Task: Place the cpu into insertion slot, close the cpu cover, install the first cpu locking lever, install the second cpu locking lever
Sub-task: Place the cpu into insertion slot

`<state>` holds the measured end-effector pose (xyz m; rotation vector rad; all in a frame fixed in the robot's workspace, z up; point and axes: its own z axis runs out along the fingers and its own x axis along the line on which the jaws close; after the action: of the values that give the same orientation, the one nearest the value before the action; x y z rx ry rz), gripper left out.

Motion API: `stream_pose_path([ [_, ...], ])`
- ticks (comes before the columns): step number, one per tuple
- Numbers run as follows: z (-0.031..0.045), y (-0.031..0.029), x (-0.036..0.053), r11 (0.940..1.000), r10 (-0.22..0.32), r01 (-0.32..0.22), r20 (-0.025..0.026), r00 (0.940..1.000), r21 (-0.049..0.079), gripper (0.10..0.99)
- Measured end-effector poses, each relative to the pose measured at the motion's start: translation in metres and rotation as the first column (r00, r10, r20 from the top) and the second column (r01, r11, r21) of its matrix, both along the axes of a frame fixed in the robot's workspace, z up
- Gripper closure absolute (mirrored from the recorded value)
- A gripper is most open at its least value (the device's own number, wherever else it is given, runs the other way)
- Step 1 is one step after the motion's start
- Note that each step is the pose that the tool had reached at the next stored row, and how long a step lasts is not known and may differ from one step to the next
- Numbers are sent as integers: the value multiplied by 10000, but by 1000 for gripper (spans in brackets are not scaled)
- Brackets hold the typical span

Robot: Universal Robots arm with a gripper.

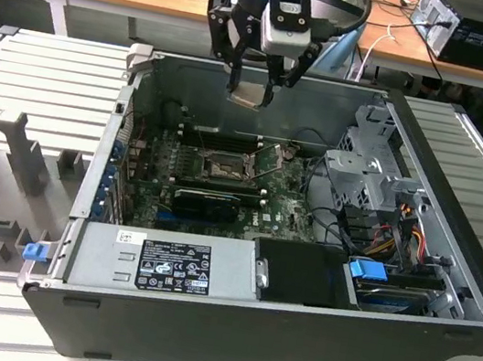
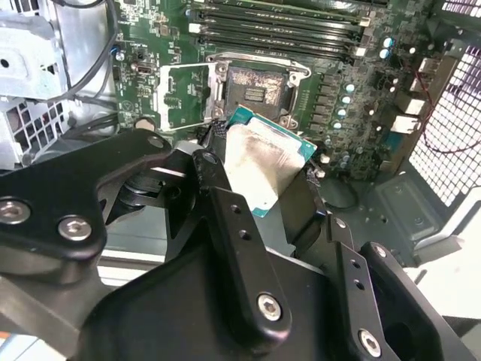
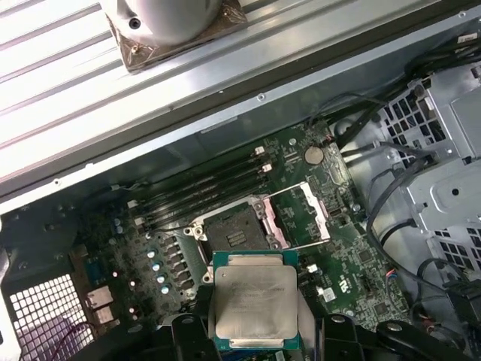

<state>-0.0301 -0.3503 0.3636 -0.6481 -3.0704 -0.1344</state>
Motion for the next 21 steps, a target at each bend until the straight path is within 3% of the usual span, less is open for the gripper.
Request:
stream_pose_path([
  [21, 0, 0, 0, 9941, -1086, 1086, 0, 9941, 0, 557],
])
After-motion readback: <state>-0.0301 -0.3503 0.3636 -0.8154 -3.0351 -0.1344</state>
